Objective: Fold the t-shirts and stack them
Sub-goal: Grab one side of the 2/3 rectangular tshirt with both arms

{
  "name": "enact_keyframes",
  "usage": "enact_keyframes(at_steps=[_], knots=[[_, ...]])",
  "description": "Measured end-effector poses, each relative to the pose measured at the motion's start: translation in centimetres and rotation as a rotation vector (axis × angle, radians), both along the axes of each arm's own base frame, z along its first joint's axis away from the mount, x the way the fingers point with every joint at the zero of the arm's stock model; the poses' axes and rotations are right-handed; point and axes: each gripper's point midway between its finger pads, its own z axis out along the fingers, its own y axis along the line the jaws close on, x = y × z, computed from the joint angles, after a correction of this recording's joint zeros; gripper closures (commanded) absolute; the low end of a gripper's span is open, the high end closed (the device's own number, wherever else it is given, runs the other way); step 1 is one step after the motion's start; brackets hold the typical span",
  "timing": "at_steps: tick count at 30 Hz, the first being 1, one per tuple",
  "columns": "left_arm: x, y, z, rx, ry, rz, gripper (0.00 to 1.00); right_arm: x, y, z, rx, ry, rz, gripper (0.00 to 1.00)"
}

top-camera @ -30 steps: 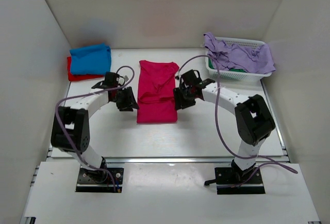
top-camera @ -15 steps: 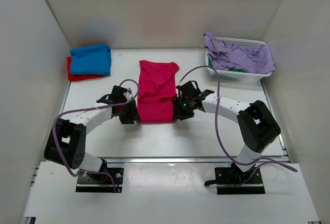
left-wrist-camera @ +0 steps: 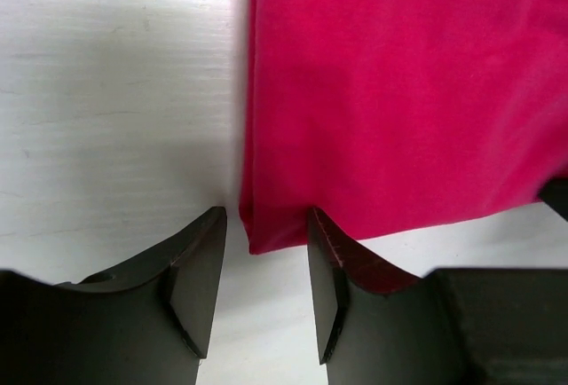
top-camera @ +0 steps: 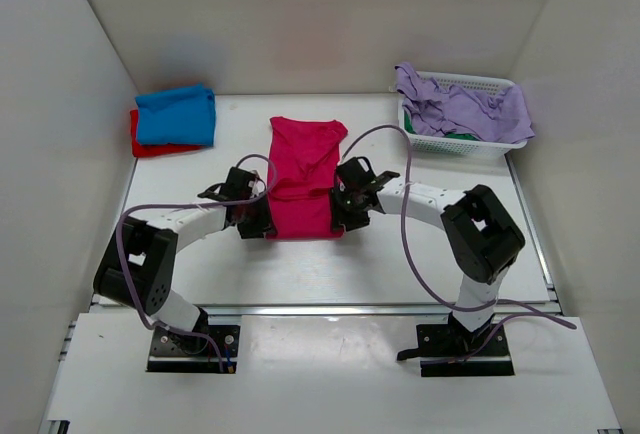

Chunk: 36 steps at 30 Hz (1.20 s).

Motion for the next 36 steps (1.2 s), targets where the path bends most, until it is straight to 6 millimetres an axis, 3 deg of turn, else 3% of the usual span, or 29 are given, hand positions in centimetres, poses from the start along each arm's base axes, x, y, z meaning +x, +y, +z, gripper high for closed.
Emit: enact_keyframes(at_steps=[4, 6, 8, 9, 16, 19, 22, 26, 29, 32, 36], knots=[[0.2, -0.5, -0.1, 0.011, -0.020, -0.001, 0.45, 0.2, 0.0, -1.2, -0.064, 0.003, -0.026, 0.64], [0.4, -1.0, -0.1, 0.020, -0.034, -0.010, 0.54, 0.1, 0.1, -1.4, -0.084, -0.003, -0.034, 0.81], [0.7, -1.6, -0.3, 0.020, -0.042, -0.011, 0.73, -0.1, 0.3, -1.6, -0.092, -0.002, -0.040, 0.97], [0.8, -1.8, -0.5, 0.021, -0.046, -0.012, 0.99, -0.2, 0.5, -1.6, -0.086, -0.004, -0.041, 1.00], [1.1, -2.1, -0.4, 0.024, -0.057, -0.031, 1.00, -0.5, 0.5, -1.4, -0.093, -0.003, -0.005, 1.00], [-0.3, -1.4, 0.0, 0.056, -0.005, -0.069, 1.00, -1.7, 0.1, -0.9, -0.115, 0.044, 0.049, 1.00], [-1.6, -1.2, 1.9, 0.075, 0.031, -0.118, 1.00, -3.4, -0.1, 0.7, -0.112, 0.083, 0.106, 1.00], [-2.6, -1.3, 6.9, 0.029, -0.016, -0.165, 1.00, -5.4, -0.1, 5.0, -0.056, 0.078, 0.159, 1.00], [-3.6, -1.3, 9.5, -0.004, -0.054, -0.178, 1.00, -6.9, -0.1, 7.8, -0.003, 0.058, 0.184, 0.99], [-5.0, -1.3, 10.5, -0.033, -0.055, -0.191, 1.00, -8.5, -0.3, 9.7, 0.034, 0.040, 0.203, 0.99], [-6.9, -1.4, 11.2, -0.062, -0.031, -0.203, 1.00, -10.5, -0.8, 10.3, 0.050, 0.059, 0.213, 1.00]])
